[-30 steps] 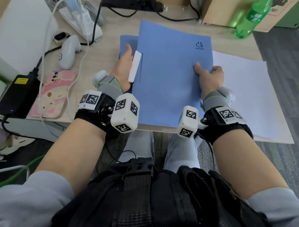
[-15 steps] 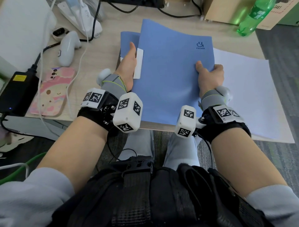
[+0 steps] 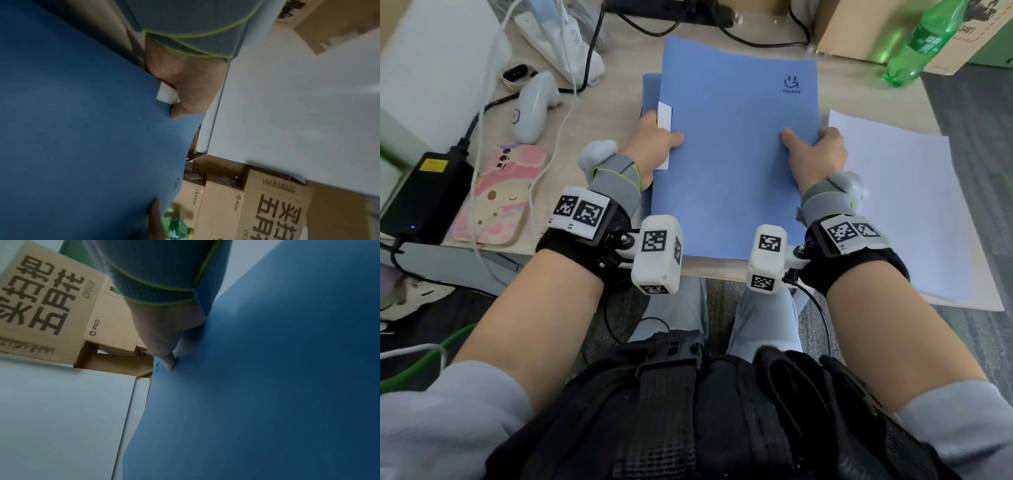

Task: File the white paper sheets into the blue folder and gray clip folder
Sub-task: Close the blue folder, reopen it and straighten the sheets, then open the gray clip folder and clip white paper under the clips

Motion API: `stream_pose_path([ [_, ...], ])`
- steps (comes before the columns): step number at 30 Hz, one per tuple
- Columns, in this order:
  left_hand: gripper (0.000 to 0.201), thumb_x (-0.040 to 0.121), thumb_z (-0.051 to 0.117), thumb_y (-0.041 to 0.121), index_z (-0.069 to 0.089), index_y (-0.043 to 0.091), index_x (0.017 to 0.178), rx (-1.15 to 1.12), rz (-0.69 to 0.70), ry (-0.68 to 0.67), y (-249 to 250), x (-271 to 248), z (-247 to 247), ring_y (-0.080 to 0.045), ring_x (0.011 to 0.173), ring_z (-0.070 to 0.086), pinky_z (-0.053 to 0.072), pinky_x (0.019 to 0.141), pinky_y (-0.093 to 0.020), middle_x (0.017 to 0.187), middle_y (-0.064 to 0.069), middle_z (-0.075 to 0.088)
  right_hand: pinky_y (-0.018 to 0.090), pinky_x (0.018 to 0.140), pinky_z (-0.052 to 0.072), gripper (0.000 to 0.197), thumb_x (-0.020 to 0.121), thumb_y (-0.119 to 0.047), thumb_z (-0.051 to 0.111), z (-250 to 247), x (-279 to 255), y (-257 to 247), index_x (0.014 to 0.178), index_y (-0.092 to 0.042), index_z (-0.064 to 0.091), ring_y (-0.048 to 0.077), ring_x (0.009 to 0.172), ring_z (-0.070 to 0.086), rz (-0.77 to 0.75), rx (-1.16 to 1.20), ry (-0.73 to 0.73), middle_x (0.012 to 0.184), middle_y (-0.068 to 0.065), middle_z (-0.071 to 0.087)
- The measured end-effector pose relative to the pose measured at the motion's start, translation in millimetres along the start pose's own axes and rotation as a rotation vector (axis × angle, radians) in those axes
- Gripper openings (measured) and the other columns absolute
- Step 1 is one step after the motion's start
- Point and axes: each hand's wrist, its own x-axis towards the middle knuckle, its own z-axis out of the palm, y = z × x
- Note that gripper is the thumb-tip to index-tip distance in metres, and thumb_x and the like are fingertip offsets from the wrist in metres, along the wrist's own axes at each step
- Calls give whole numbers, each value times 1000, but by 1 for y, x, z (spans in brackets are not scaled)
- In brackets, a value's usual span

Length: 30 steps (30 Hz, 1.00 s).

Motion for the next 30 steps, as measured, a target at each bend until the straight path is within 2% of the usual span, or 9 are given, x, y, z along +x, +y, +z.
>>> stream_pose_path([
  [3, 33, 64, 62, 14, 66, 10, 97, 196, 72, 160, 4, -5, -12, -28, 98, 66, 54, 90, -45, 107, -12, 69, 23, 76, 42, 46, 84, -28, 65, 5, 0, -11, 125, -12, 53, 16, 92, 54, -7, -56, -64, 111, 0, 56],
  [7, 10, 71, 72, 16, 63, 23, 73, 495, 74, 297, 3, -5, -25, -18, 81, 55, 53, 91, -39, 87, -3, 61, 25, 69, 44, 36, 74, -17, 66, 14, -3, -10, 109, -10, 61, 24, 86, 59, 29, -174, -157, 99, 3, 61],
  [11, 15, 76, 71, 17, 67, 19, 90, 480, 18, 289, -3, -7, -29, -19, 89, 61, 53, 90, -34, 85, 3, 62, 38, 81, 53, 39, 55, -27, 64, 18, -3, -7, 92, -14, 60, 27, 91, 58, 27, -290, -153, 98, 8, 61],
  [15, 32, 77, 67, 21, 69, 12, 107, 419, 27, 190, -6, -13, -27, -26, 103, 66, 51, 97, -40, 106, -8, 70, 30, 64, 44, 24, 67, -24, 70, 13, -5, -2, 74, -16, 49, 26, 72, 54, 72, -285, -201, 76, 0, 54],
  [17, 37, 80, 60, 26, 66, 12, 114, 448, 35, 130, -6, -13, -25, -27, 111, 62, 46, 102, -39, 116, -9, 68, 29, 63, 42, 24, 69, -23, 69, 10, -4, 2, 79, -15, 49, 26, 71, 51, 81, -274, -174, 74, -2, 49],
  [21, 54, 69, 44, 29, 61, 33, 120, 522, -17, 54, -15, 11, -35, -34, 125, 49, 37, 110, -41, 133, -9, 57, 26, 53, 39, 28, 68, -21, 70, 1, -4, 5, 83, -16, 46, 25, 66, 46, 143, -202, -144, 79, 1, 47],
  [25, 60, 85, 62, 18, 39, 7, 139, 618, -167, 204, -3, -7, -36, -33, 130, 43, 38, 108, -37, 142, -18, 44, 25, 49, 40, 19, 66, -15, 66, -3, -9, 6, 68, -17, 47, 23, 54, 49, 206, -140, -134, 64, 0, 49],
  [28, 63, 79, 68, 20, 43, -8, 129, 523, -219, 227, -6, -8, -40, -36, 119, 54, 47, 85, -36, 132, -26, 51, 36, 64, 57, 30, 62, -15, 61, 1, -7, 9, 92, -13, 62, 26, 69, 65, 248, -82, -119, 74, 3, 63],
  [30, 62, 73, 72, 19, 48, -6, 124, 433, -253, 199, -6, -7, -43, -35, 108, 61, 52, 84, -37, 121, -25, 59, 45, 73, 58, 41, 61, -16, 57, 3, -3, 11, 102, -13, 60, 29, 77, 67, 261, -66, -102, 84, 5, 66],
])
